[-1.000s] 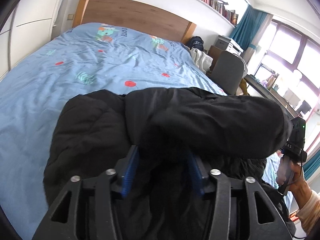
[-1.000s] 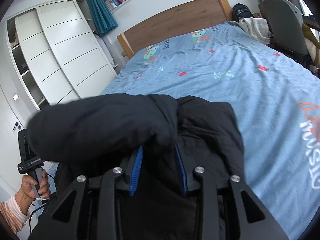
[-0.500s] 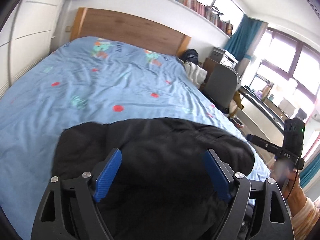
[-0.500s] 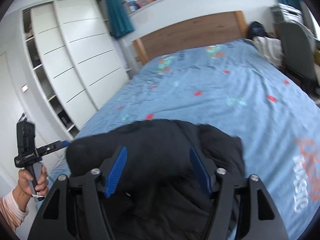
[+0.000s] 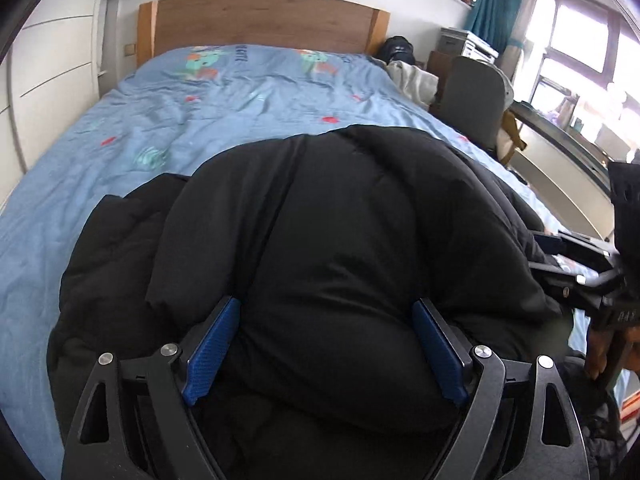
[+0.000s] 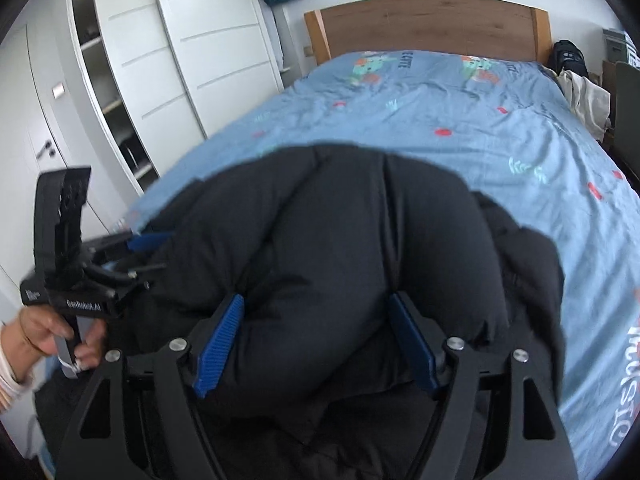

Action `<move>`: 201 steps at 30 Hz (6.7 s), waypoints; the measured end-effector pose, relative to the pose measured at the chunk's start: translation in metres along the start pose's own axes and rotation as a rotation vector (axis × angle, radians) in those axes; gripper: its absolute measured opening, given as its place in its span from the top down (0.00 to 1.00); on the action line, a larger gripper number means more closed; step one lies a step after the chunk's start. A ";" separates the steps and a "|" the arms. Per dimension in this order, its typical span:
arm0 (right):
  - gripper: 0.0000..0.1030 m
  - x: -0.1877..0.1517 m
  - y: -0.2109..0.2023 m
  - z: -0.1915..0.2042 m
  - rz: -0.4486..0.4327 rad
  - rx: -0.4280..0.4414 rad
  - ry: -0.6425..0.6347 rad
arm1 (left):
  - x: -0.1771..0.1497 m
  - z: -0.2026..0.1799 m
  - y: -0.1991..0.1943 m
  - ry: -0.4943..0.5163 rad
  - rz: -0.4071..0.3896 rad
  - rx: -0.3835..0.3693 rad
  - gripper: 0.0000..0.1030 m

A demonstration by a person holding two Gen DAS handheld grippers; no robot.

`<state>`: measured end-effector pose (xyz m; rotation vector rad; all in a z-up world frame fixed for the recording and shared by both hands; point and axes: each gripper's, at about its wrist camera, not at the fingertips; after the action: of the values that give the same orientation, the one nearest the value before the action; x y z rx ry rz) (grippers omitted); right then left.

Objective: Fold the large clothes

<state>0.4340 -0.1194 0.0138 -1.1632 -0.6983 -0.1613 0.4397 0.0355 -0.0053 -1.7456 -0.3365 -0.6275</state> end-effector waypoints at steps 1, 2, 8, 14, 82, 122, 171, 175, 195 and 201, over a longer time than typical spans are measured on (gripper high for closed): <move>0.28 -0.003 0.004 0.001 0.001 -0.006 -0.003 | 0.002 0.001 0.004 -0.003 0.002 0.016 0.15; 0.28 -0.004 0.008 0.001 0.006 -0.012 -0.001 | 0.004 0.002 0.008 0.002 0.000 0.037 0.15; 0.28 -0.004 0.039 -0.004 0.052 -0.053 0.022 | -0.002 0.010 0.030 0.015 -0.008 0.087 0.15; 0.28 -0.014 0.056 -0.009 0.058 -0.060 0.022 | -0.009 0.013 0.042 0.008 -0.004 0.089 0.14; 0.16 -0.335 -0.318 0.039 -0.076 -0.281 0.598 | -0.329 0.037 -0.272 -0.288 -0.040 0.437 0.03; 0.16 -0.372 -0.249 -0.008 0.070 -0.132 0.685 | -0.351 0.113 -0.229 -0.483 0.141 0.057 0.02; 0.13 -0.377 -0.162 0.002 0.325 0.157 0.611 | -0.365 0.097 -0.183 -0.482 0.269 -0.267 0.03; 0.13 -0.373 -0.161 0.004 0.331 0.144 0.599 | -0.364 0.096 -0.185 -0.485 0.259 -0.276 0.05; 0.57 -0.370 -0.159 0.010 0.318 0.150 0.599 | -0.367 0.083 -0.192 -0.460 0.268 -0.275 0.52; 0.70 -0.371 -0.163 0.015 0.291 0.148 0.586 | -0.363 0.073 -0.195 -0.433 0.262 -0.254 0.78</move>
<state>0.0629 -0.2590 -0.0702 -0.9935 -0.0217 -0.1894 0.0582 0.1941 -0.0687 -2.1254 -0.3271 -0.0992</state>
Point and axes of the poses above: each gripper's, at about its wrist camera, not at the fingertips, and y roughly the way its jaws point, z to its left, x to its top, and after that the axes turned 10 degrees about z, right-handed
